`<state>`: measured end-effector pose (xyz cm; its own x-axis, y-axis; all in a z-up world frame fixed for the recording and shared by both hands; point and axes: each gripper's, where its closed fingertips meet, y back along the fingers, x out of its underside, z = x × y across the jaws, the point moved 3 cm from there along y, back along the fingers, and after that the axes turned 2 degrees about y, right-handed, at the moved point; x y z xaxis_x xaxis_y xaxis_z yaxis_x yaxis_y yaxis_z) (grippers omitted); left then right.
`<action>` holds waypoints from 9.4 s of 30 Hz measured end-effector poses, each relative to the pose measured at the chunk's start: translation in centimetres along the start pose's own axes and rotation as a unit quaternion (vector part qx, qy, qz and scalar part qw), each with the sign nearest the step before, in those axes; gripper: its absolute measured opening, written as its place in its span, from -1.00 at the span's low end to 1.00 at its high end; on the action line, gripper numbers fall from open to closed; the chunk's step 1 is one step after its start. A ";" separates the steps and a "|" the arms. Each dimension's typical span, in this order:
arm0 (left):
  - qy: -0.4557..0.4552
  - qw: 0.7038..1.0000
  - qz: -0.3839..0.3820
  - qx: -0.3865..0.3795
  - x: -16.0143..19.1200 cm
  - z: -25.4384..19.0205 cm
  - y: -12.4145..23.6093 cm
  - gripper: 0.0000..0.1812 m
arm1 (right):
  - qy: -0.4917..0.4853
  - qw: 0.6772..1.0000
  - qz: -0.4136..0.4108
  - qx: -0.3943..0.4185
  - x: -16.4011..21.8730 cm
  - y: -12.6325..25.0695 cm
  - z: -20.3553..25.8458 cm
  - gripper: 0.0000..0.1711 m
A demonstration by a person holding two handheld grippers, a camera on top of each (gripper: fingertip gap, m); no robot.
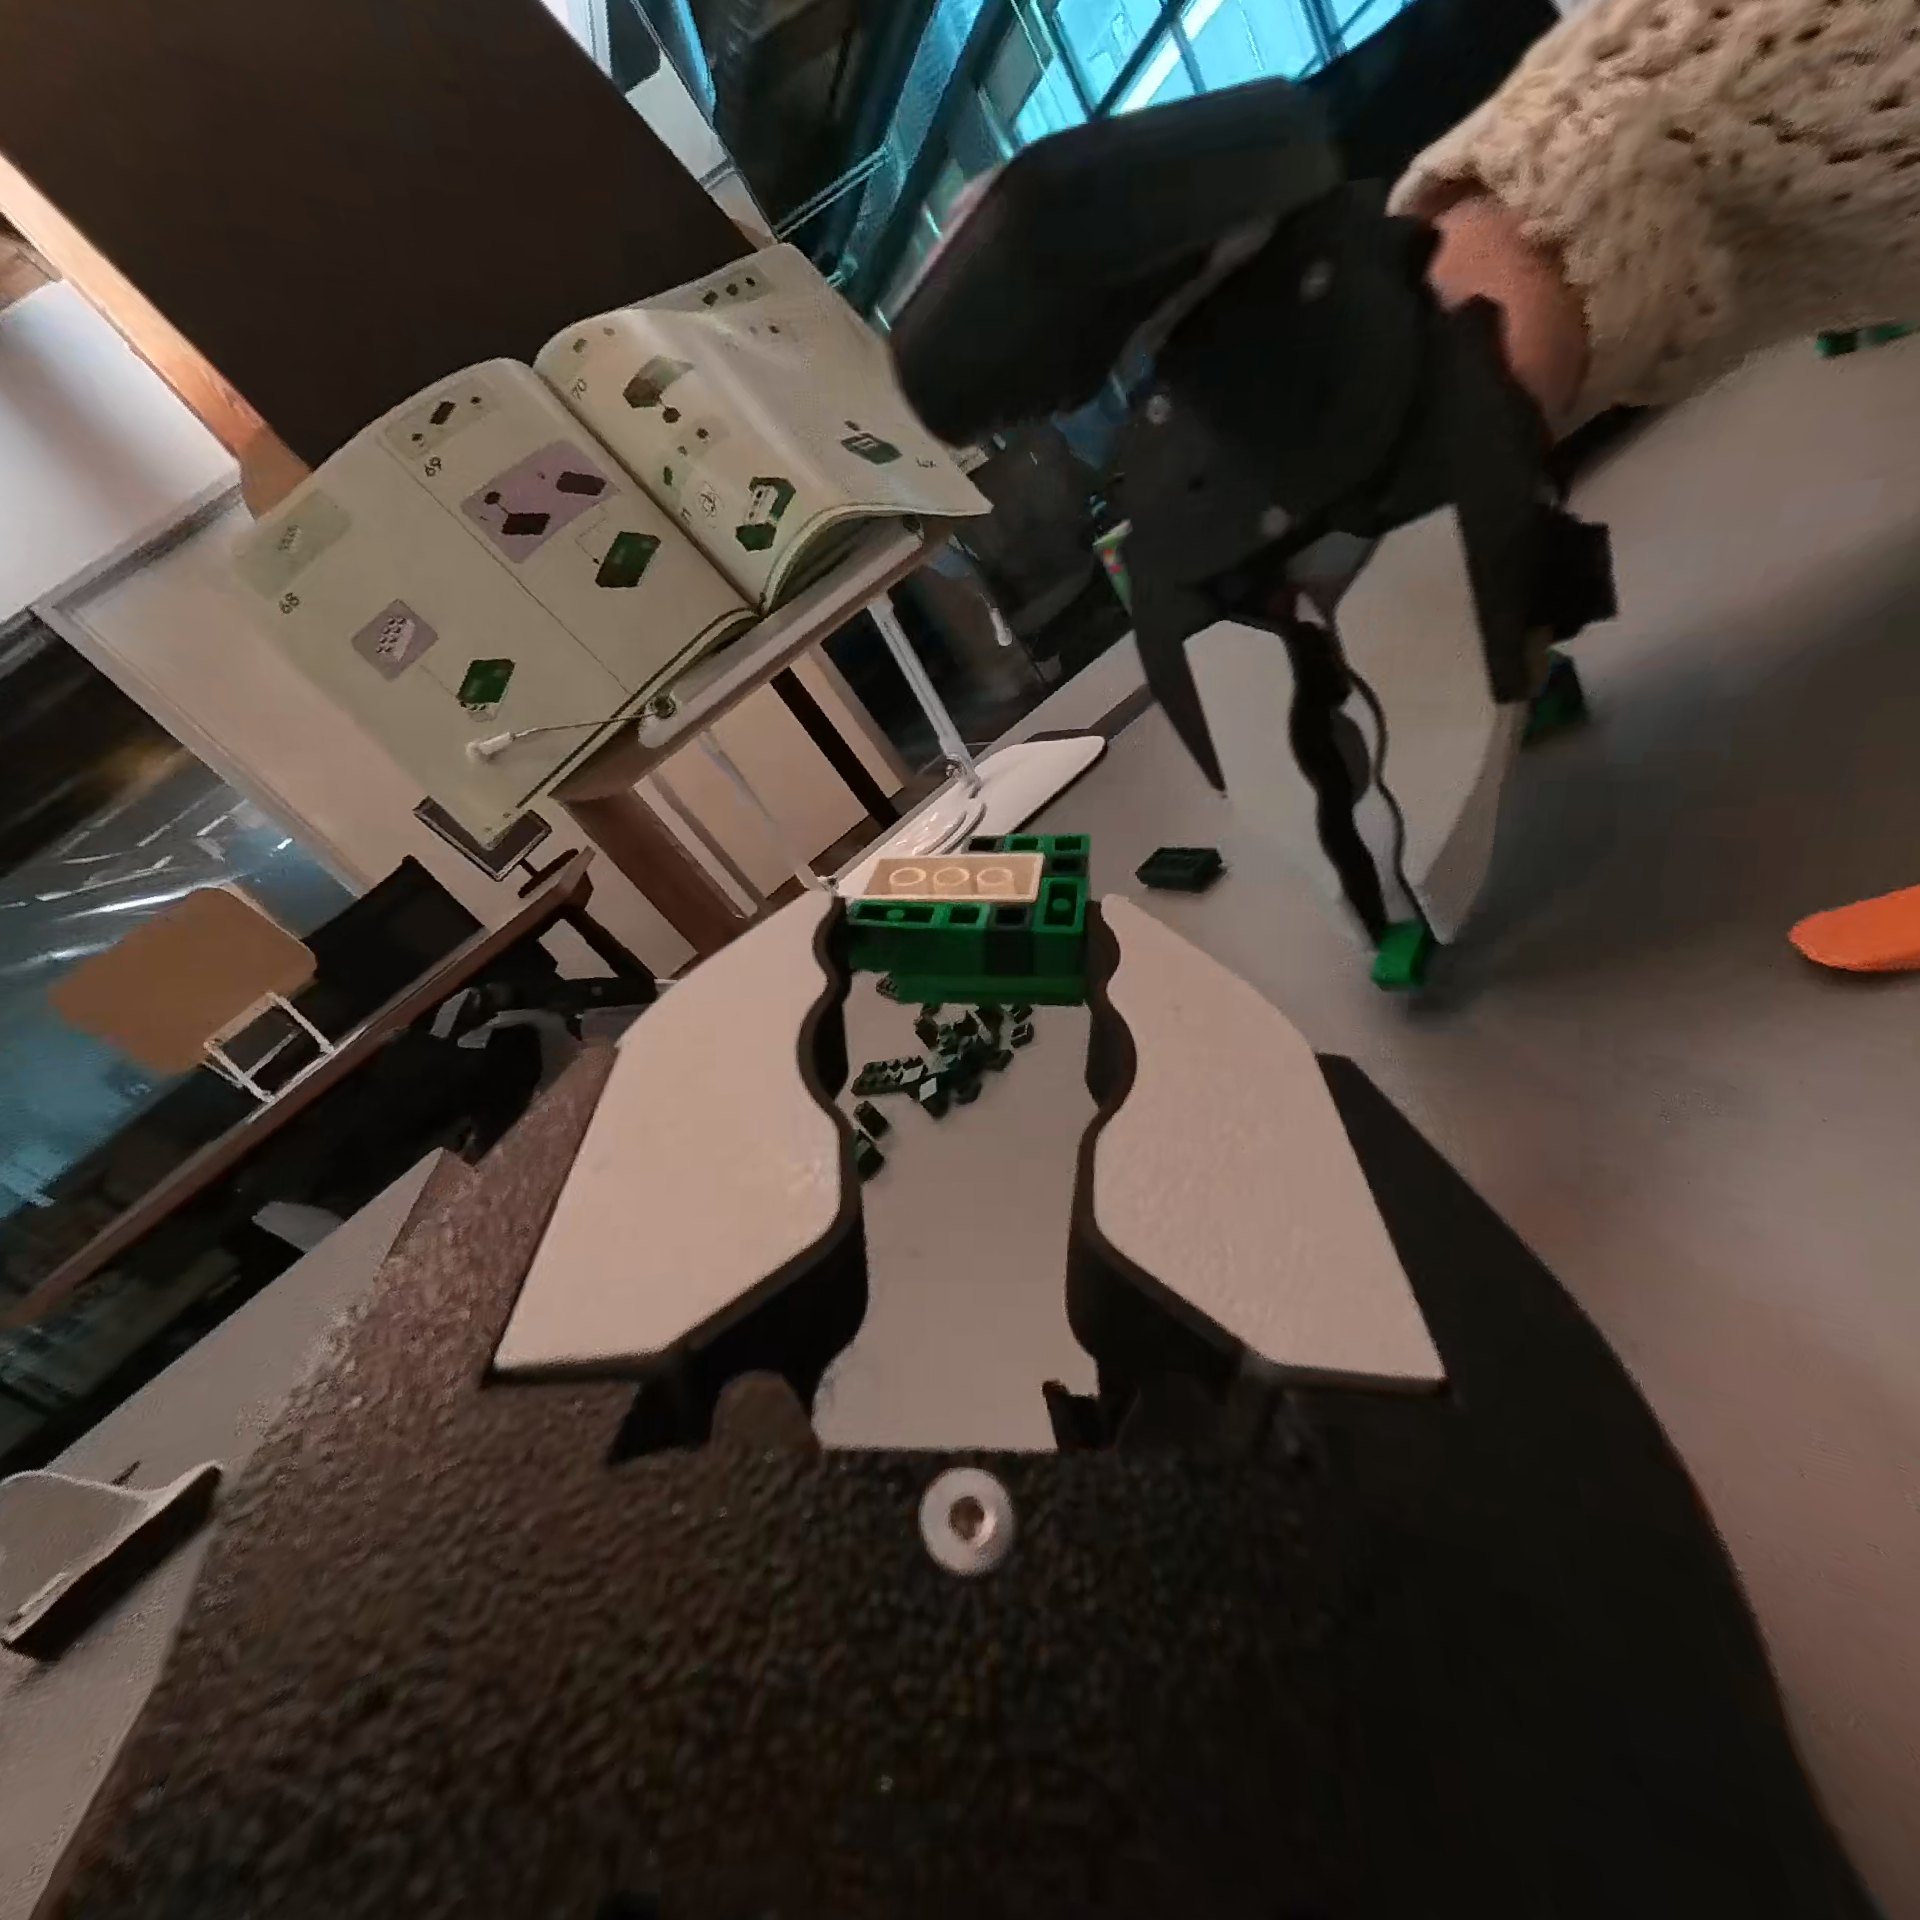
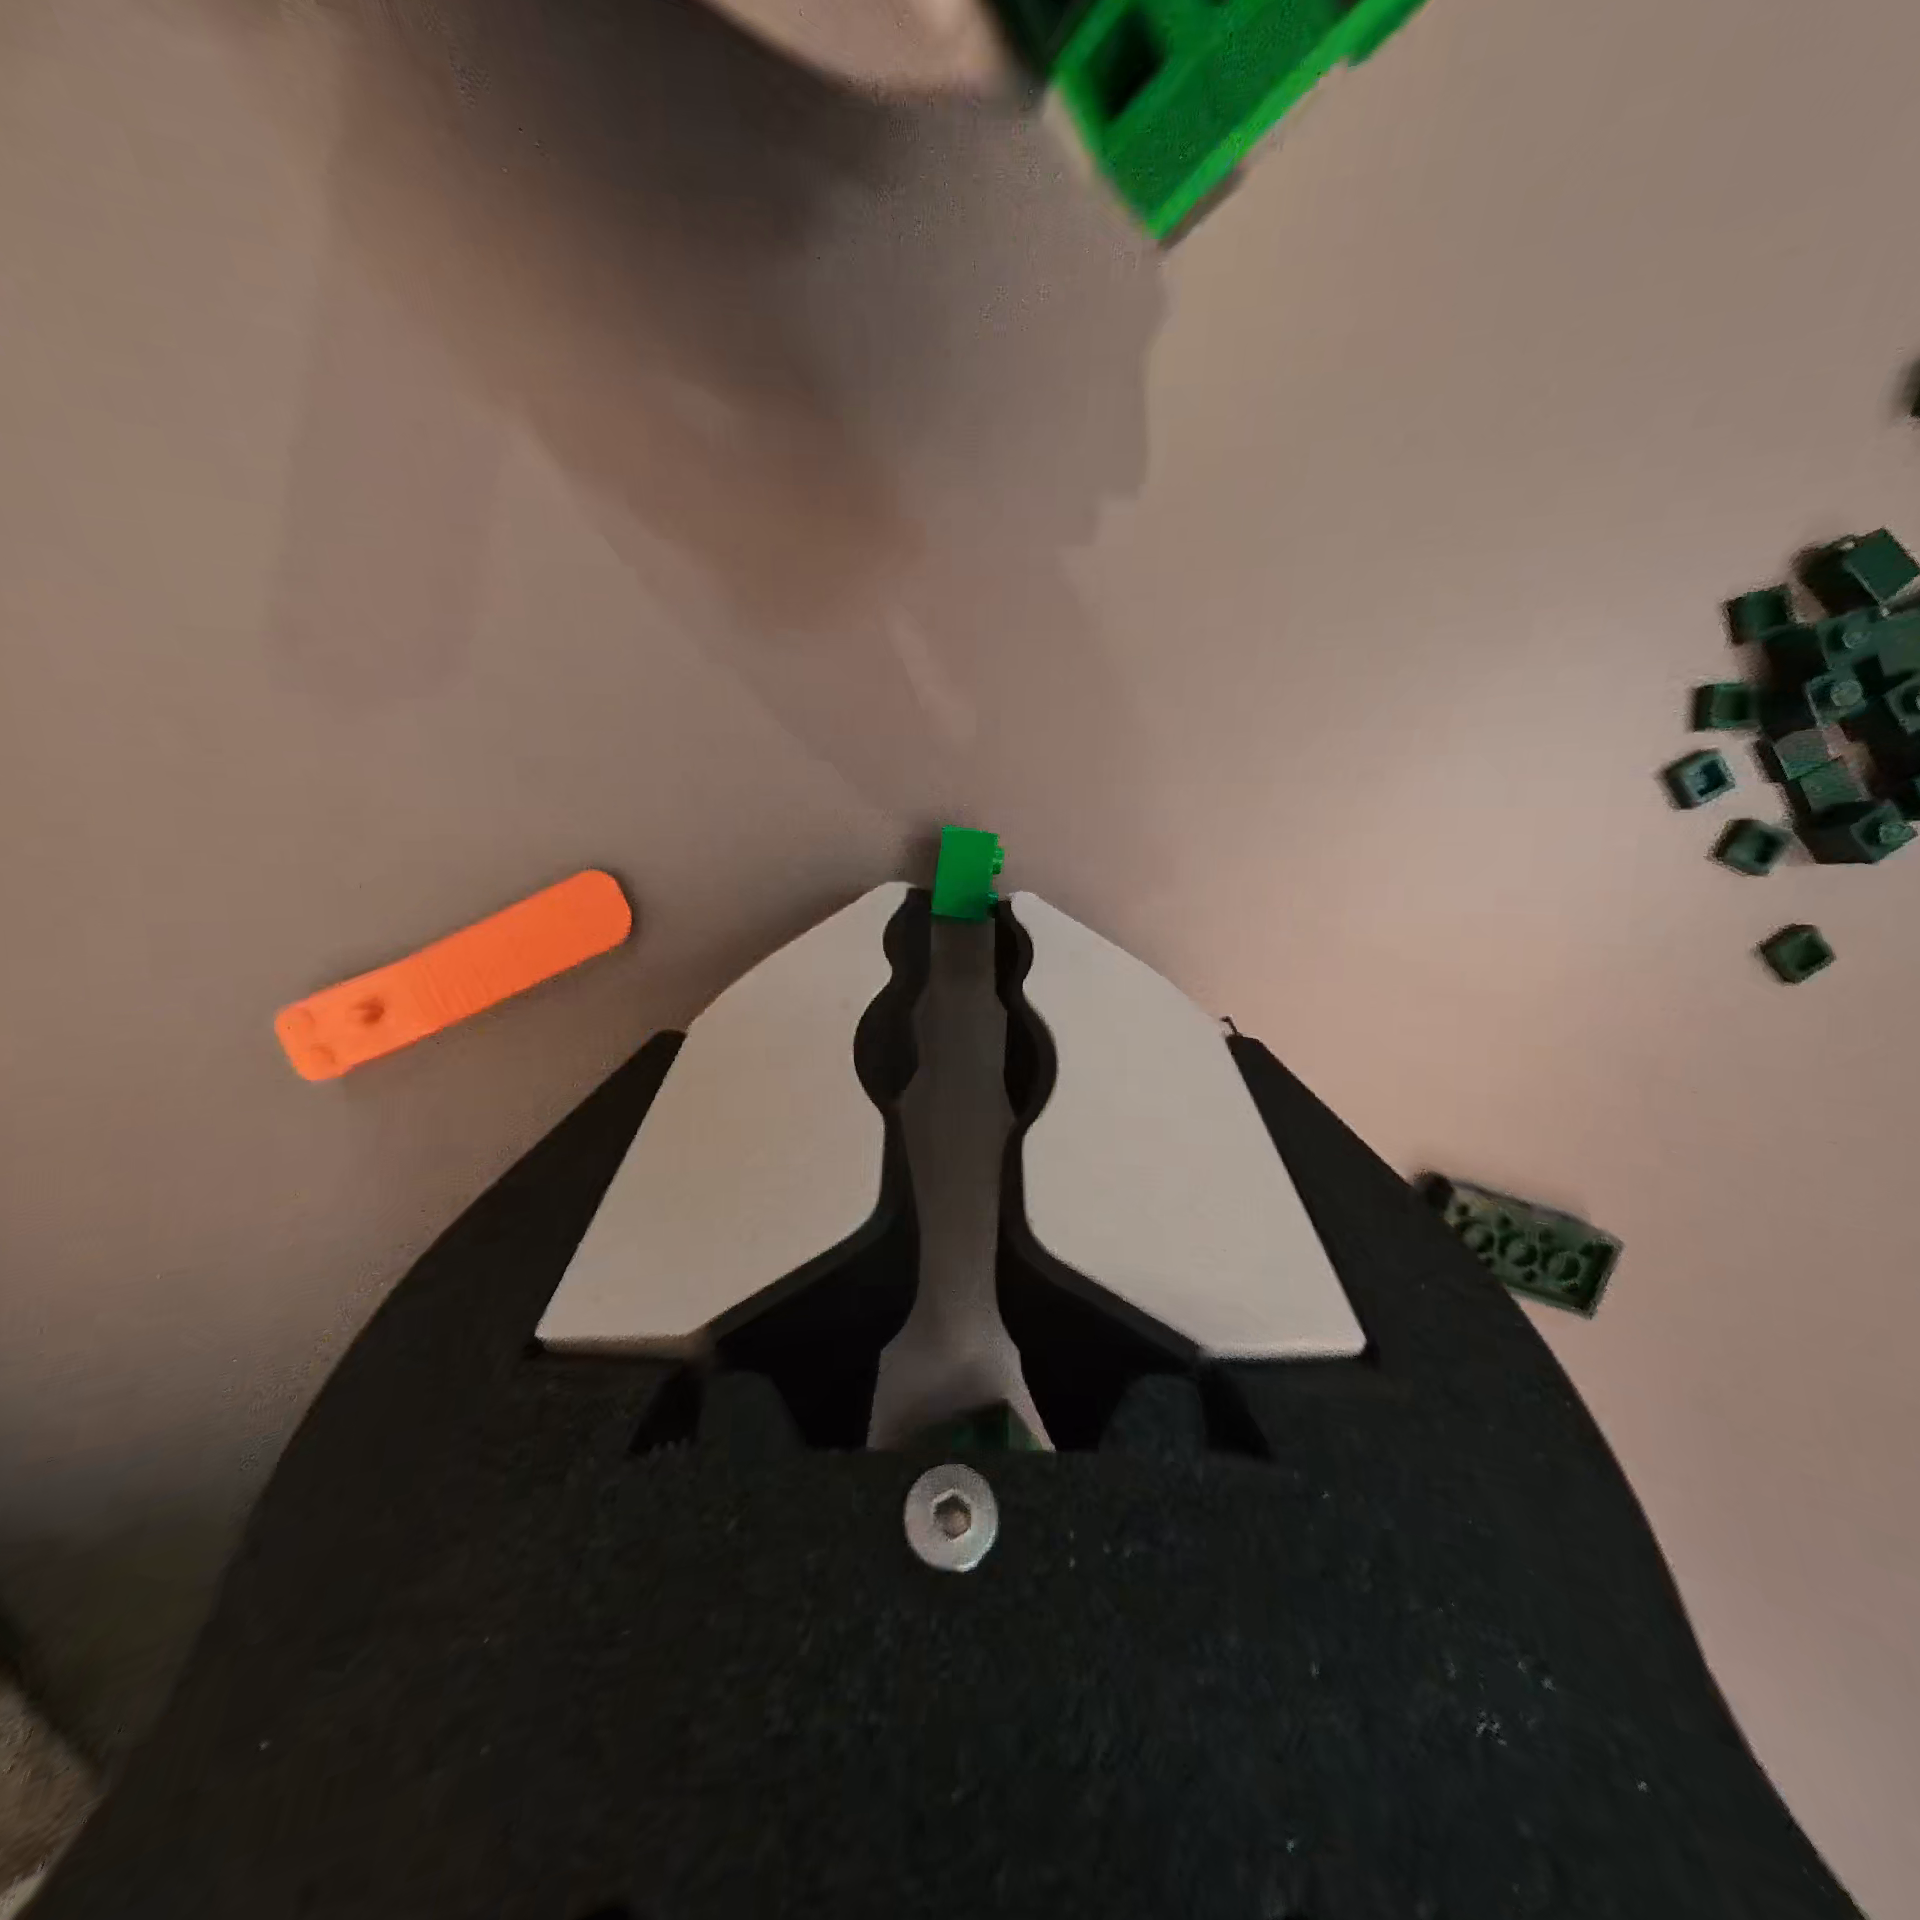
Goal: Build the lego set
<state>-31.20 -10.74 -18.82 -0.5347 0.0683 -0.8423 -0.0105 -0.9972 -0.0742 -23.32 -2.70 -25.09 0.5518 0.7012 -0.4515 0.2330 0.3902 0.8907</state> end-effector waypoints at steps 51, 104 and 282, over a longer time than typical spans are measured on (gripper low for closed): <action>0.021 0.998 0.009 0.050 0.2 -1.2 -0.2 -0.52 | -0.179 0.977 -0.099 0.064 1.5 0.1 -0.3 -0.88; -0.122 0.990 -0.051 -0.055 -2.8 -1.0 0.6 -0.52 | -0.180 0.895 -0.283 0.295 -10.0 6.7 0.5 -0.91; -0.017 0.984 -0.020 0.178 -1.0 -6.1 0.3 -0.52 | -0.081 0.996 -0.007 0.027 1.7 0.2 4.6 -0.66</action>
<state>-25.50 -10.88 -21.22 -0.5559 0.1123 -0.8236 -0.3243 -0.9416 0.0905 -18.68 -4.14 -25.46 0.6692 0.5880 -0.4542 0.2830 0.3635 0.8876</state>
